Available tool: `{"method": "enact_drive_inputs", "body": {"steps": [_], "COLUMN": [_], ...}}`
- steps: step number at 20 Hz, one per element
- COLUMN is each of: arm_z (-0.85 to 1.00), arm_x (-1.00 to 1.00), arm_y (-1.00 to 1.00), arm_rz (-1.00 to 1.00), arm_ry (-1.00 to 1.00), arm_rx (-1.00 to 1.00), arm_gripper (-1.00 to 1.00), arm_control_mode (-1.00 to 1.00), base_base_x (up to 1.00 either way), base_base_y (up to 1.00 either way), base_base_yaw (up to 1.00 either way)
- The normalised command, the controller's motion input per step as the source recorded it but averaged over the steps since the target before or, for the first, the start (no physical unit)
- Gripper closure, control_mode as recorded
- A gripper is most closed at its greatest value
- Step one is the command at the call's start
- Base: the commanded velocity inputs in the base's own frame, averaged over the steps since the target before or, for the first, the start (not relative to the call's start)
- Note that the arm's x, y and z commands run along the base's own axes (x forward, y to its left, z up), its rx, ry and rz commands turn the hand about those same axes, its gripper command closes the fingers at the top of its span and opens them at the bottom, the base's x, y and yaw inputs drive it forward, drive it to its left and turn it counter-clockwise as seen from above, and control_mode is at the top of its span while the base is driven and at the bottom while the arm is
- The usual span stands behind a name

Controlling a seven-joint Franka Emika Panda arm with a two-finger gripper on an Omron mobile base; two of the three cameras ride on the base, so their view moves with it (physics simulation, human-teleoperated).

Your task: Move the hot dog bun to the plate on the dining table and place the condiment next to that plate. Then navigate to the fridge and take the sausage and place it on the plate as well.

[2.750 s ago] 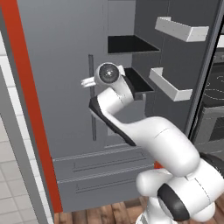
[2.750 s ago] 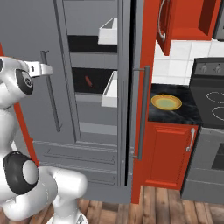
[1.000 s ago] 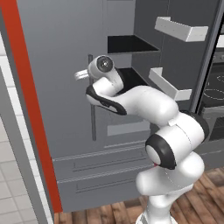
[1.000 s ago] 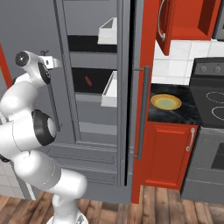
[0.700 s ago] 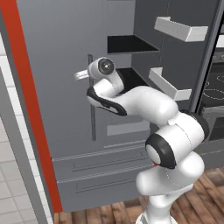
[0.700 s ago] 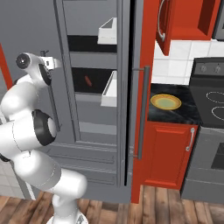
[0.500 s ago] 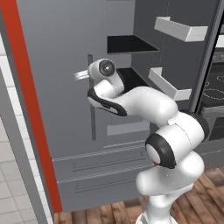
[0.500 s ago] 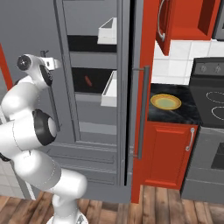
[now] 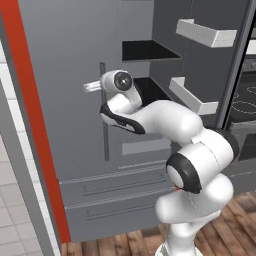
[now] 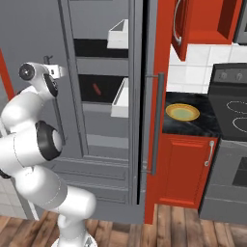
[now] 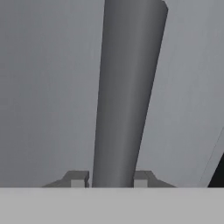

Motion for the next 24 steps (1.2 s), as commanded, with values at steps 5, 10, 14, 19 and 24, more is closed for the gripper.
{"method": "enact_drive_inputs", "body": {"steps": [5, 10, 14, 19, 24], "arm_z": [-0.12, -0.06, -0.09, -0.12, -0.13], "arm_x": [-0.59, -0.66, -0.66, -0.68, -0.65], "arm_y": [0.63, 0.77, 0.87, 0.93, 1.0], "arm_rz": [0.04, 0.05, 0.07, 0.07, 0.05], "arm_ry": [-0.02, -0.02, -0.05, -0.03, 0.0], "arm_rx": [0.0, 0.0, 0.0, 0.0, 0.0], "arm_gripper": [1.0, 1.0, 1.0, 1.0, -1.0], "arm_control_mode": [-1.0, -1.0, -1.0, -1.0, -1.0], "base_base_x": [0.0, 0.0, 0.0, 0.0, 0.0], "base_base_y": [0.0, 0.0, 0.0, 0.0, 0.0], "base_base_yaw": [0.0, 0.0, 0.0, 0.0, 0.0]}}
